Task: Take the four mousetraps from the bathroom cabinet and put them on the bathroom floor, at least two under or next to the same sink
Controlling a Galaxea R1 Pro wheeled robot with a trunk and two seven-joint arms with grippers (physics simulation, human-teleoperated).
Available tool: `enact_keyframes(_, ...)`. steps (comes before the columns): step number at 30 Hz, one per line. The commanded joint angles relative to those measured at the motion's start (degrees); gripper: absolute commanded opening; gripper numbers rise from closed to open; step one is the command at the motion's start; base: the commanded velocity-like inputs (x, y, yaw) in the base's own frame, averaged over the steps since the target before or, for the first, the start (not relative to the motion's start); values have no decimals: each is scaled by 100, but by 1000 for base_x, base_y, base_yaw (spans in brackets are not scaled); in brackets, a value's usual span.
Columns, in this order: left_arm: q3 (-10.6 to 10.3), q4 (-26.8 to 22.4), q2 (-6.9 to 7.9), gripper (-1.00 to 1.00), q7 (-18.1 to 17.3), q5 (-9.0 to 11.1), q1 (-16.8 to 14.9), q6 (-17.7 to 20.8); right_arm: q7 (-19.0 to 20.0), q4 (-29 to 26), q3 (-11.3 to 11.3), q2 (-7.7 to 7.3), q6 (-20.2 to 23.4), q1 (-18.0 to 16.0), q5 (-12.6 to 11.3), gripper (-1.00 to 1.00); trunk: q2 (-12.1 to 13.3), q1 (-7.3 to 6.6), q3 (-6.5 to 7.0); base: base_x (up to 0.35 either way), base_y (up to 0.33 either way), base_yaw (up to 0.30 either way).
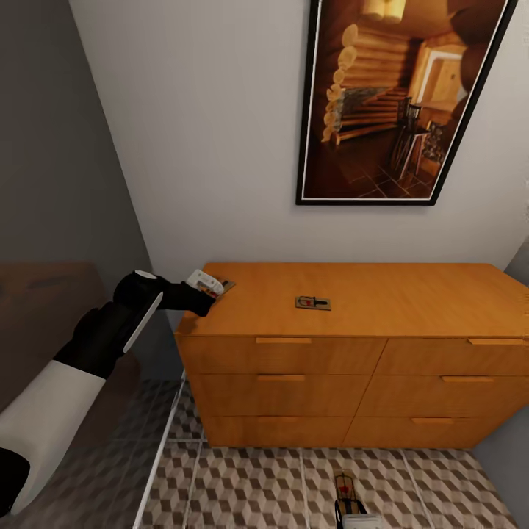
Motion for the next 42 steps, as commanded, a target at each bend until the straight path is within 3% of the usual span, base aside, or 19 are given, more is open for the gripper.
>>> enact_keyframes(1,-8,-1,3,-100,-28,-6,-7,24,-18,5,49,1,-14,-5,-31,-100,-3,-3,-5,-274,-56,0)
enact_keyframes(42,-18,100,5,-100,-28,-6,-7,24,-18,5,49,1,-21,-6,-32,-100,-3,-3,-5,-319,-121,0)
